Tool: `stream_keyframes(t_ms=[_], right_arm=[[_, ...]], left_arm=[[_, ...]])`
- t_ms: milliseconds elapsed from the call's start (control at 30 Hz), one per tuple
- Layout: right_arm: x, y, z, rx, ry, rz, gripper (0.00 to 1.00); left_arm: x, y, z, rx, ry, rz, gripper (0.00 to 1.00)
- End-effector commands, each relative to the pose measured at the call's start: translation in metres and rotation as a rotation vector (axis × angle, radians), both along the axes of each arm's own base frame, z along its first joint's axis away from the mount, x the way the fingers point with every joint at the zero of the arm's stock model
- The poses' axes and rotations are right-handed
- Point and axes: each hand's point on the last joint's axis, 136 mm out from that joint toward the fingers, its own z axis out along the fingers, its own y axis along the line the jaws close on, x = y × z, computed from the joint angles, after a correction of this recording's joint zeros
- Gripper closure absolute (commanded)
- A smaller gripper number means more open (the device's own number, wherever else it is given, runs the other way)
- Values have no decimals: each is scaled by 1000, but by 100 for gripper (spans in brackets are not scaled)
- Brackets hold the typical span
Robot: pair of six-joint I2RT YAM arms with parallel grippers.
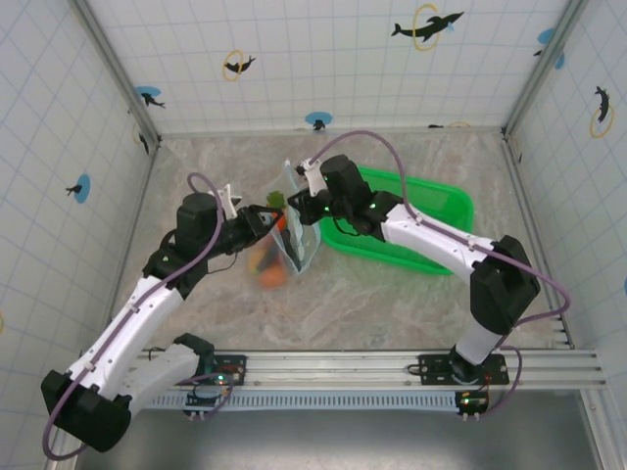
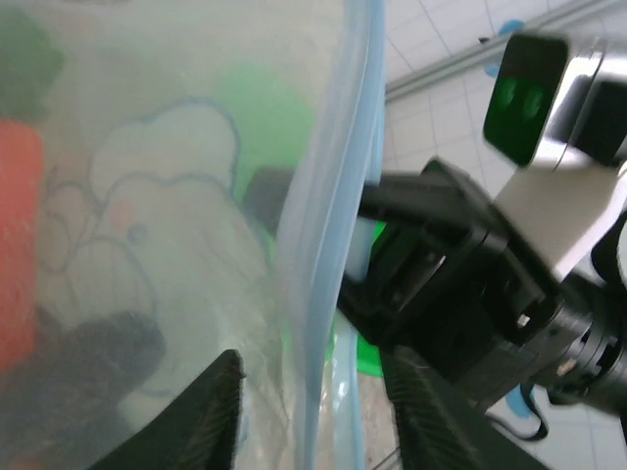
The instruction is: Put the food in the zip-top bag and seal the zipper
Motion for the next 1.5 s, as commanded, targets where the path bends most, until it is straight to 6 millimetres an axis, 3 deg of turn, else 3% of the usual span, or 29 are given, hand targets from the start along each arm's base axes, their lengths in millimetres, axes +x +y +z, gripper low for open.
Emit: stream_keyframes(t_ms=[0,167,300,333,467,667,900,1067,1267,1467], right_arm=[[6,10,45,81,-83,82,99],[18,11,68,96,-157,130,99],[13,15,78,65,-279,222,100],[13,15,80,55,-301,232,100],[15,15,81,7,-347,290,100],[-9,18,76,-44,-483,478,100],[-32,14,78,-10,-522,594,100],[-49,4,75,36,-475,669,100],[-72,-11,68,91,-436,734,100],[-74,-21,60,88,-408,734,100]], left_arm=[[-7,-3,50,-66,-178,-47,44],[-14,0,78,-57,-272,-60,39],[-11,17,87,41,-340,12,39],[-11,23,101,53,-374,40,40],[-2,46,104,154,-385,162,44],[10,88,100,318,-404,368,45],[5,75,81,495,-519,242,44],[-18,48,48,710,-652,-97,44],[-26,53,13,921,-732,-215,46],[-24,45,3,950,-766,-271,45]])
